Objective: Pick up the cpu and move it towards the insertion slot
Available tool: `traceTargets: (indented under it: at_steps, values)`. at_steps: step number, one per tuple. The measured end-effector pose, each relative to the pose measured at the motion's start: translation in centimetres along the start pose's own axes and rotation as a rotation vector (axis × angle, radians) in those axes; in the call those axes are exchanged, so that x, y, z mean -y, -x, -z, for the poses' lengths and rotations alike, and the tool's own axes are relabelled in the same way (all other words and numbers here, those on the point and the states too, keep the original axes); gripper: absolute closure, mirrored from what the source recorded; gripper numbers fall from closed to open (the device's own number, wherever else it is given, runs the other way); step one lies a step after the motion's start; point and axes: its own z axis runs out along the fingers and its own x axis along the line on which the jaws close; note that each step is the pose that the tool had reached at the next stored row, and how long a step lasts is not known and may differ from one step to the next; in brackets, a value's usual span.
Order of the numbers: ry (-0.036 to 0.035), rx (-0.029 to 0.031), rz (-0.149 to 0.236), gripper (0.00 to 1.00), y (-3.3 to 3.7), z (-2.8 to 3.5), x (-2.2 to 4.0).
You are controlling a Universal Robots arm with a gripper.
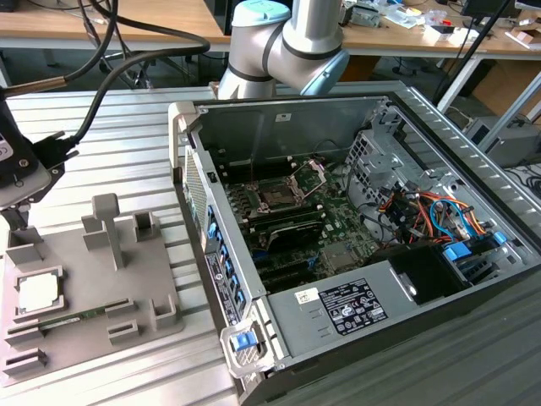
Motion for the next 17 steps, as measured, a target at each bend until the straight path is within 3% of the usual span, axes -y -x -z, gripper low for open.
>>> traceTargets:
  at_steps: [17]
  values:
    - [0.0,0.0001,0.0,0.89,-0.48,-0.12,0.0]
